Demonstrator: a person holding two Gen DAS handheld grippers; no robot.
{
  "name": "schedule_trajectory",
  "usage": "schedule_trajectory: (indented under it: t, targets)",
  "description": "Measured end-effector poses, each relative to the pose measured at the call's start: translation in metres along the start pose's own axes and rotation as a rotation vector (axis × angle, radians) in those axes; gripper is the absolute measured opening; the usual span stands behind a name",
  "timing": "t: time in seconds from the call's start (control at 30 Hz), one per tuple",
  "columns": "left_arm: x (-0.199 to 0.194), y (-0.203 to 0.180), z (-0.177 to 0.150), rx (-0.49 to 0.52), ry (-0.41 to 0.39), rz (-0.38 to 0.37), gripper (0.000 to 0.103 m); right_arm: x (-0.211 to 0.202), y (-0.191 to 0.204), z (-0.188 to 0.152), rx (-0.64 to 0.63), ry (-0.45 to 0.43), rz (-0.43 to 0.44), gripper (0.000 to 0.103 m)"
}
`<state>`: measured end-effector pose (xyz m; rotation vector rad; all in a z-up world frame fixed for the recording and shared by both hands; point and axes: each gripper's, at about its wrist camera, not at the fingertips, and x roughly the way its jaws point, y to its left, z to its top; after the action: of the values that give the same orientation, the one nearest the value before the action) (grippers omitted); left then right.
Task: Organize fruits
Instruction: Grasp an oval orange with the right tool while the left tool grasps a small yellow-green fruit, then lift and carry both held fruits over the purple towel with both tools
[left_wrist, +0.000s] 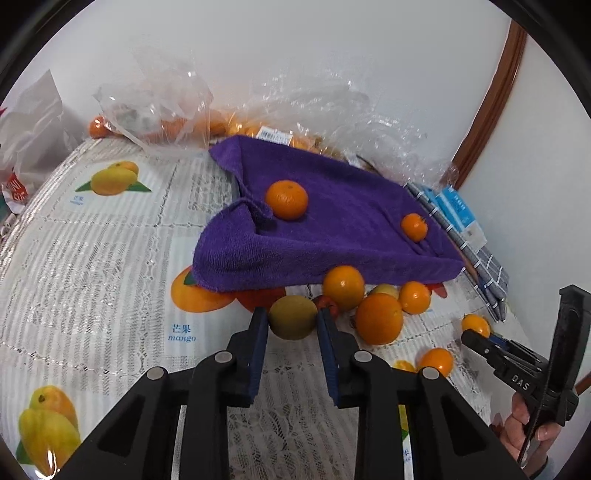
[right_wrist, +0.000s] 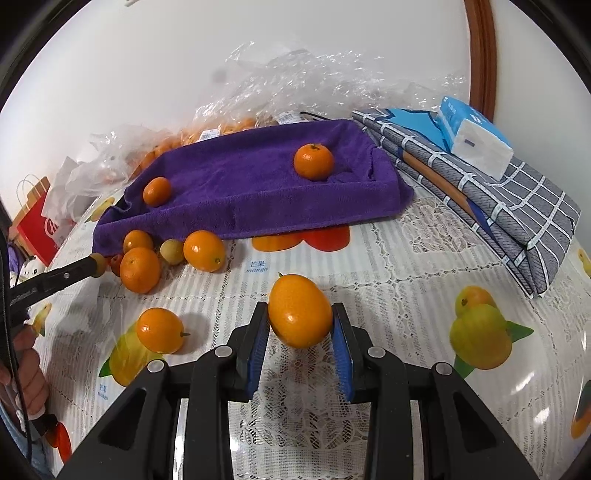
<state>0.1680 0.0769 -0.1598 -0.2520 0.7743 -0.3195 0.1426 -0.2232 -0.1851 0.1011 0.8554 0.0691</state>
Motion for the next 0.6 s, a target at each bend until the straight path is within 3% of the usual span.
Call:
schedule_trajectory:
  t: [0.23, 0.6]
  targets:
    - [-0.019, -0.007, -0.001, 0.030, -0.095, -0.005, 0.026, -0.007, -0.004, 0.000, 0.016, -0.036, -0.007, 0.033]
    - [-0.026, -0.010, -0.003, 0.047, -0.148, 0.009, 0.026, -0.020, -0.017, -0.004, 0.080, -0.101, 0.007, 0.033]
